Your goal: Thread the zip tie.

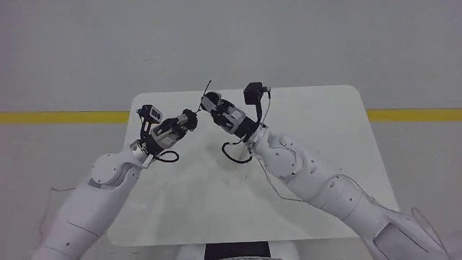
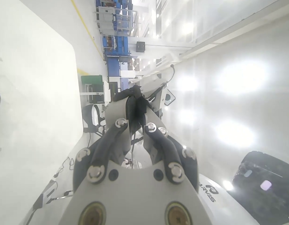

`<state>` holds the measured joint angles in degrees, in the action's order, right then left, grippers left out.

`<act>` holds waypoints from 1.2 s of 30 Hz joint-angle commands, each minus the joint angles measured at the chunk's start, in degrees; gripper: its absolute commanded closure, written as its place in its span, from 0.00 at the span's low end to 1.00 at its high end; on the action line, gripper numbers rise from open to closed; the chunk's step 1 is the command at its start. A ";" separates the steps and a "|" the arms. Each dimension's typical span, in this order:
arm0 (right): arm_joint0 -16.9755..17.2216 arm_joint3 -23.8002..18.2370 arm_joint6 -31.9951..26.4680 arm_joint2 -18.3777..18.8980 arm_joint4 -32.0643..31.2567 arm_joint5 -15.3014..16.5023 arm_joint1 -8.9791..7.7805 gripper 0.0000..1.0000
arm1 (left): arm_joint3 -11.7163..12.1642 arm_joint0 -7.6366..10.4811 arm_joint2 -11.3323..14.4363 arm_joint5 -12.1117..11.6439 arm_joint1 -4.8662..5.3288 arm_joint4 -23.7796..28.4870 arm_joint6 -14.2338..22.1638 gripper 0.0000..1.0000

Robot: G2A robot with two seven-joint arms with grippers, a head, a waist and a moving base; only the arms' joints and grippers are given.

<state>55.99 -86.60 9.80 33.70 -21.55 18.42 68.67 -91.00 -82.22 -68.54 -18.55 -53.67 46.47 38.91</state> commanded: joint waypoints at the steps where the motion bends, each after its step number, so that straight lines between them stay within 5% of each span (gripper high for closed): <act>1: 0.51 -0.25 0.79 0.38 -2.22 -0.38 0.24 1.00 | 0.00 0.00 0.00 0.00 0.00 0.00 0.00 1.00; 36: 4.01 1.80 0.80 5.93 -15.53 -1.26 4.49 1.00 | 0.00 0.00 0.00 0.00 0.00 0.00 0.00 1.00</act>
<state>59.91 -84.84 10.70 39.43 -36.95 17.08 73.09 -91.00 -82.22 -68.53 -18.55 -53.67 46.47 38.91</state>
